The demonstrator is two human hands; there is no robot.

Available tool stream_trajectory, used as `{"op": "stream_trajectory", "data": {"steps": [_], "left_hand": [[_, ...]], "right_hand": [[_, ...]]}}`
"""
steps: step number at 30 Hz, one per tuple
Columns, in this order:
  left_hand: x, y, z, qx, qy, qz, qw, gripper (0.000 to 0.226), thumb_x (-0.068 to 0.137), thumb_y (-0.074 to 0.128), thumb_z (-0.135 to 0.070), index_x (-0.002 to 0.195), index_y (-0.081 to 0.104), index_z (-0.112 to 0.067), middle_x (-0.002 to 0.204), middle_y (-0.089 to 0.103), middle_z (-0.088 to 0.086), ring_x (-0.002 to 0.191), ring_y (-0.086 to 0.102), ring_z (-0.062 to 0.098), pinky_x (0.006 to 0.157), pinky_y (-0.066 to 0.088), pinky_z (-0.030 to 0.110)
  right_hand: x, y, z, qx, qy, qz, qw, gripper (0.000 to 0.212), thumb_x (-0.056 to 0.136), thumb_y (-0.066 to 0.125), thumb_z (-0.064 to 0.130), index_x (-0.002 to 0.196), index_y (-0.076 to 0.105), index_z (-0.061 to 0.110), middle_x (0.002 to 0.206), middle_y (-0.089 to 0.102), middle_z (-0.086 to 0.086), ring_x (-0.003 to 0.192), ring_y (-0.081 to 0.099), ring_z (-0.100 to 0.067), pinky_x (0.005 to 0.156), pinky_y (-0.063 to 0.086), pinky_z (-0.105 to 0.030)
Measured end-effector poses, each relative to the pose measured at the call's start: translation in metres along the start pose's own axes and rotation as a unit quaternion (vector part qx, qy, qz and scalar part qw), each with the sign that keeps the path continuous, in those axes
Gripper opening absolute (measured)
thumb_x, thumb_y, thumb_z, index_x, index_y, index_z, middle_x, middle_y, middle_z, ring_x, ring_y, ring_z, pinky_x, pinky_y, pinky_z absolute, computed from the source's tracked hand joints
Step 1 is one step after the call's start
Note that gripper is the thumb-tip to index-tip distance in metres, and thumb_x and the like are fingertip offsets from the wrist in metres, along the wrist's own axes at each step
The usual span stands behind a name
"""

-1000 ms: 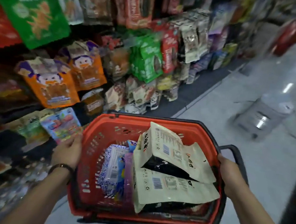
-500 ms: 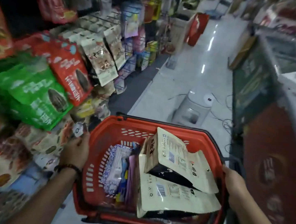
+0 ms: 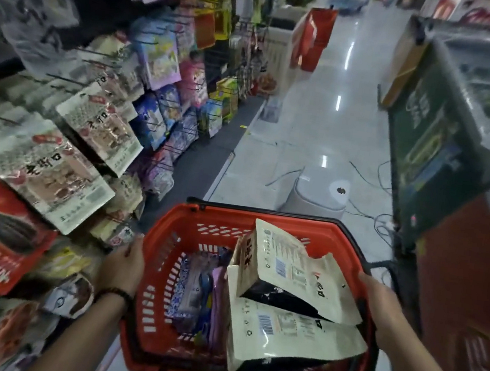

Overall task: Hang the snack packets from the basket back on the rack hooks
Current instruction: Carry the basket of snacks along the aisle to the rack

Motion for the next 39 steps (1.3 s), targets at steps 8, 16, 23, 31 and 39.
{"op": "stream_trajectory", "data": {"steps": [8, 16, 23, 31, 39], "left_hand": [[0.135, 0.070, -0.091, -0.004, -0.028, -0.027, 0.999, 0.072, 0.104, 0.028, -0.068, 0.110, 0.076, -0.015, 0.113, 0.073, 0.018, 0.101, 0.066, 0.039, 0.085, 0.050, 0.045], [0.282, 0.121, -0.172, -0.076, -0.067, -0.009, 0.995, 0.067, 0.107, 0.034, -0.061, 0.089, 0.069, -0.008, 0.092, 0.069, 0.019, 0.087, 0.063, 0.038, 0.075, 0.048, 0.043], [0.362, 0.153, -0.225, -0.099, -0.110, -0.053, 0.988, 0.088, 0.098, 0.026, -0.079, 0.098, 0.069, -0.002, 0.100, 0.069, 0.028, 0.088, 0.067, 0.048, 0.086, 0.057, 0.060], [0.408, 0.190, -0.267, -0.147, -0.214, -0.153, 0.954, 0.073, 0.104, 0.027, -0.068, 0.117, 0.074, -0.013, 0.121, 0.072, 0.021, 0.105, 0.066, 0.042, 0.091, 0.053, 0.048], [0.414, 0.209, -0.265, -0.224, -0.318, -0.183, 0.903, 0.043, 0.101, 0.046, -0.066, 0.107, 0.068, -0.030, 0.126, 0.070, 0.015, 0.113, 0.062, 0.039, 0.102, 0.046, 0.047]], "right_hand": [[0.135, 0.074, 0.154, -0.032, -0.024, 0.017, 0.999, 0.033, 0.100, 0.063, 0.039, 0.093, 0.077, 0.011, 0.066, 0.075, -0.006, 0.067, 0.068, -0.031, 0.066, 0.052, -0.040], [0.229, 0.159, 0.304, -0.060, -0.047, -0.014, 0.997, 0.025, 0.099, 0.067, 0.031, 0.091, 0.076, 0.009, 0.064, 0.073, -0.007, 0.070, 0.065, -0.031, 0.068, 0.048, -0.037], [0.338, 0.234, 0.414, -0.105, -0.067, 0.029, 0.992, 0.022, 0.099, 0.066, 0.030, 0.094, 0.076, 0.011, 0.079, 0.075, -0.013, 0.074, 0.068, -0.033, 0.067, 0.050, -0.038], [0.491, 0.348, 0.513, -0.193, -0.078, 0.142, 0.968, 0.030, 0.099, 0.067, 0.030, 0.091, 0.076, 0.003, 0.063, 0.070, -0.011, 0.068, 0.063, -0.032, 0.067, 0.046, -0.041], [0.567, 0.461, 0.570, -0.314, -0.087, 0.195, 0.925, 0.036, 0.086, 0.069, 0.043, 0.071, 0.080, 0.012, 0.065, 0.068, -0.010, 0.070, 0.061, -0.030, 0.070, 0.044, -0.047]]}}
Point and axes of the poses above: each hand's wrist, its own x-axis towards the middle knuckle, its own y-axis out of the palm, z = x × y, the point moved 5 cm from there along x, towards the middle knuckle
